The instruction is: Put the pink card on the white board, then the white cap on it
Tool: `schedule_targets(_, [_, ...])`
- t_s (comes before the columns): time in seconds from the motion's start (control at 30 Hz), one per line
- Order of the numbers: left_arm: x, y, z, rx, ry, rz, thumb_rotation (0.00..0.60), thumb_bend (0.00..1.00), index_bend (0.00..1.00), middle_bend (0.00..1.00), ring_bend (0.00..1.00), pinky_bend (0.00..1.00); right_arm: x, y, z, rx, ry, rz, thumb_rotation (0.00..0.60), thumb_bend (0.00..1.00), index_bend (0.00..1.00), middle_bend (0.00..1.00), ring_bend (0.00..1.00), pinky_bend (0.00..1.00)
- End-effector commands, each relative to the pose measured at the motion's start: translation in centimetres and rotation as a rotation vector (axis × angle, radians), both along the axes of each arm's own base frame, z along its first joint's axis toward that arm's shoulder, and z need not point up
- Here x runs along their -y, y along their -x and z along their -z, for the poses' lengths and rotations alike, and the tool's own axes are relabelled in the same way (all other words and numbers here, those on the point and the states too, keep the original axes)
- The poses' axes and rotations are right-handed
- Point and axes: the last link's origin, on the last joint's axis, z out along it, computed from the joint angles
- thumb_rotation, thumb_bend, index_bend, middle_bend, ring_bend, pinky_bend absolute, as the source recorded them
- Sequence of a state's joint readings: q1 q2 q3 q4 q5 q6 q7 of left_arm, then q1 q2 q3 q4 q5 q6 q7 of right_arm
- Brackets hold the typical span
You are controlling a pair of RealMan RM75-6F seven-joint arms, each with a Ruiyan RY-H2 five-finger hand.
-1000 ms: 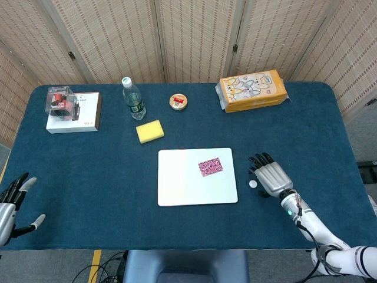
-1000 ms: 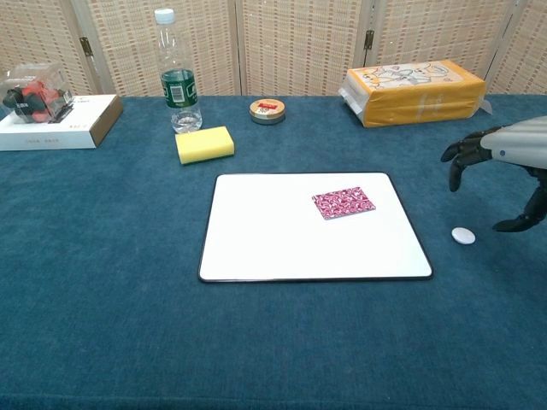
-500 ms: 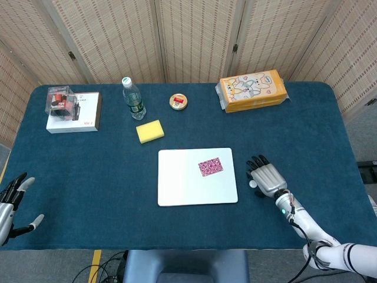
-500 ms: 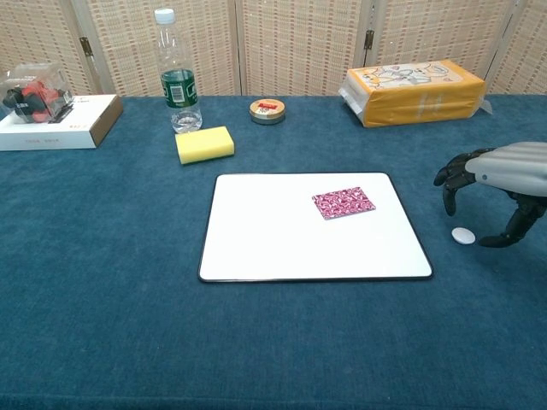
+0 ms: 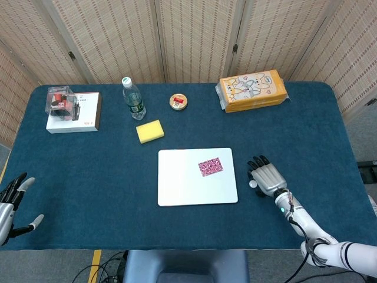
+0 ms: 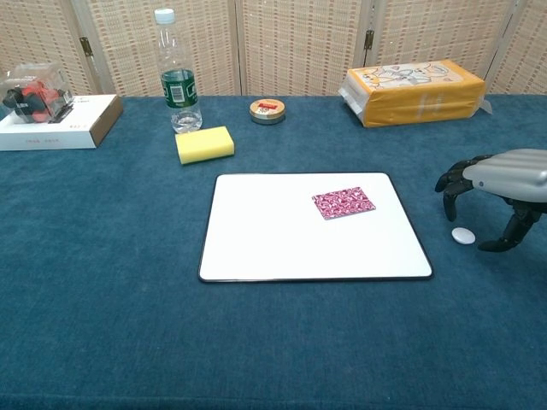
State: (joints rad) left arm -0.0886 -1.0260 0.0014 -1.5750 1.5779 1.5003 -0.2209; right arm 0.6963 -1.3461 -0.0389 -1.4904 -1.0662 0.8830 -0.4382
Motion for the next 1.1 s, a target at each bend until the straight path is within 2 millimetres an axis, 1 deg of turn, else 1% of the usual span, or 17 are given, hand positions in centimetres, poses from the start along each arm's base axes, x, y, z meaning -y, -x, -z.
schedule_targets(0.03, [-0.01, -0.01, 0.06, -0.002, 0.001, 0.0, 0.6, 0.29, 0.0, 0.0, 0.05, 0.2, -0.02, 0.15, -0.04, -0.002, 0.001, 0.002, 0.6, 0.16, 0.41, 0.14, 0.0, 0.0])
schedule_targets(0.23, [-0.07, -0.1, 0.26, -0.008, 0.007, 0.001, 0.6, 0.29, 0.0, 0.0, 0.05, 0.2, 0.15, 0.41, 0.04, 0.004, 0.003, 0.011, 0.6, 0.16, 0.41, 0.14, 0.0, 0.0])
schedule_targets(0.5, [-0.15, -0.04, 0.22, -0.006, 0.008, 0.001, 0.6, 0.29, 0.0, 0.0, 0.05, 0.2, 0.46, 0.2, 0.59, 0.008, 0.002, 0.001, 0.6, 0.17, 0.41, 0.14, 0.0, 0.0])
schedule_targets(0.97, [-0.07, -0.01, 0.16, -0.002, 0.012, 0.006, 0.6, 0.29, 0.0, 0.0, 0.05, 0.2, 0.44, 0.25, 0.77, -0.002, 0.005, -0.002, 0.6, 0.18, 0.47, 0.16, 0.01, 0.0])
schedule_targets(1.1, [-0.1, 0.03, 0.15, -0.004, 0.01, 0.003, 0.6, 0.29, 0.0, 0.0, 0.05, 0.2, 0.31, 0.41, 0.72, -0.003, 0.004, 0.0, 0.6, 0.18, 0.47, 0.16, 0.01, 0.0])
